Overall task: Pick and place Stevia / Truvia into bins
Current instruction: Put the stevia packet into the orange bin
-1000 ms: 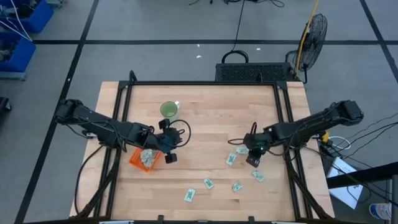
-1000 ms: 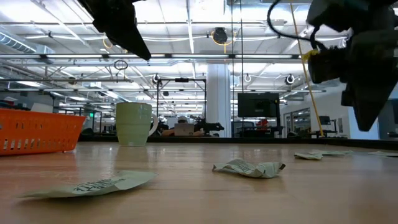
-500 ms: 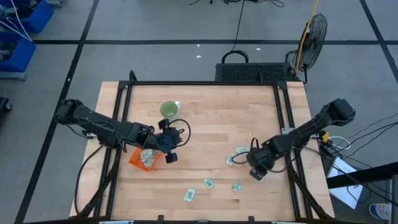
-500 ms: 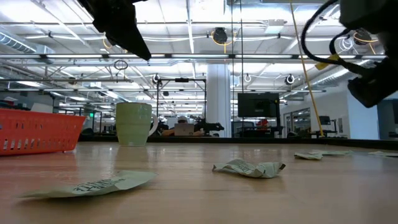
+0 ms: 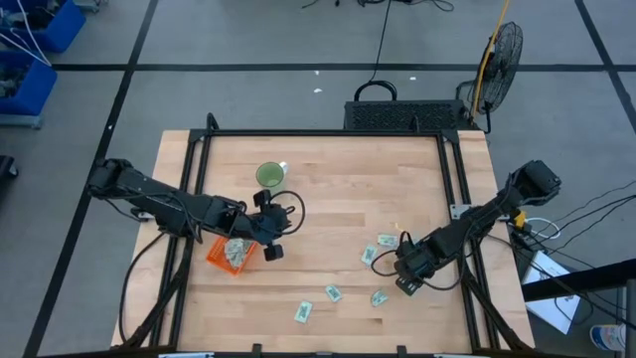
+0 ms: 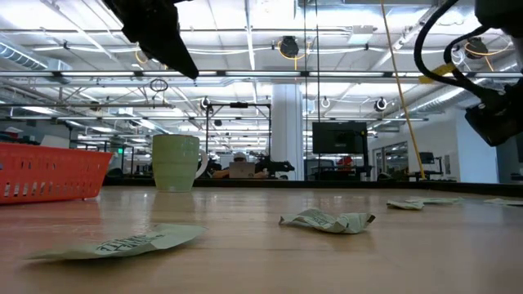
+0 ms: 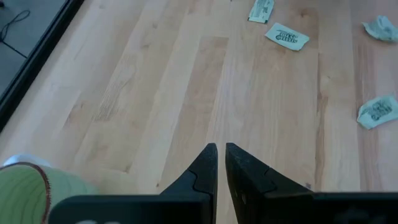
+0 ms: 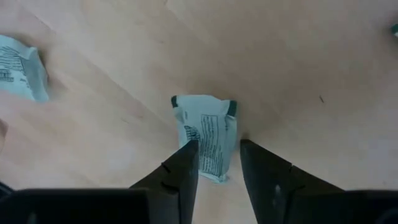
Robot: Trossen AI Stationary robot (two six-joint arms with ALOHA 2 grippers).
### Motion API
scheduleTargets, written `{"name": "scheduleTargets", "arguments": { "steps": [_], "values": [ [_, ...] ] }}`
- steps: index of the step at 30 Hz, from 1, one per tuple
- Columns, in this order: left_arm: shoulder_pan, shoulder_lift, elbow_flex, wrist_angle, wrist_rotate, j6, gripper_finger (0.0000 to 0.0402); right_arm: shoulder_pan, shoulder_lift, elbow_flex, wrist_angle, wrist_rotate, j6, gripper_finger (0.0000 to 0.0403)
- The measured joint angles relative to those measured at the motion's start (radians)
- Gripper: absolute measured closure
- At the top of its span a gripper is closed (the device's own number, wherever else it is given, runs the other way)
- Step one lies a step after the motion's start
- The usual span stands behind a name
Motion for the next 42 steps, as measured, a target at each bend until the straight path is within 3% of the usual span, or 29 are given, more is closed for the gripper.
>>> {"name": "scheduleTargets", "arguments": {
  "steps": [4,10,13,17,19,26,28,30,32,36,42],
  "values": [
    [0.004,0.000,0.000,0.012,0.000,0.050,0.0362,0.014,0.018,-0.001,-0.001,0.027,0.002,0.0305],
    [0.029,0.000,0.000,0.022,0.000,0.032,0.0362,0.017,-0.023,-0.006,0.002,0.080,0.000,0.0387],
    [0.045,0.000,0.000,0.022,0.000,0.031,0.0362,0.018,-0.059,-0.009,0.020,0.132,0.008,0.0395],
    [0.062,0.000,0.000,0.022,0.000,0.003,0.0362,0.014,-0.102,-0.007,0.083,0.369,0.011,0.0399],
    [0.070,0.000,0.000,0.023,0.007,-0.015,0.0362,0.012,-0.107,-0.009,0.145,0.515,-0.073,0.0401],
    [0.077,0.080,0.003,0.114,0.032,-0.015,0.0362,-0.036,-0.088,-0.007,0.507,1.156,-0.696,0.0402],
    [0.077,0.115,0.001,0.139,0.035,0.010,0.0362,-0.067,-0.069,-0.007,0.647,1.300,-0.891,0.0401],
    [0.077,0.159,0.001,0.210,0.035,0.055,0.0362,-0.105,-0.045,-0.006,0.775,1.372,-1.042,0.0401],
    [0.077,0.194,0.002,0.248,0.035,0.110,0.0362,-0.150,-0.030,-0.007,0.884,1.376,-1.157,0.0402],
    [0.077,0.274,0.001,0.387,0.028,0.213,0.0362,-0.240,-0.015,-0.007,0.999,1.247,-1.286,0.0400],
    [0.090,0.367,0.001,0.657,0.025,0.237,0.0362,-0.341,-0.012,-0.006,1.049,1.034,-1.317,0.0399]
  ]
}}
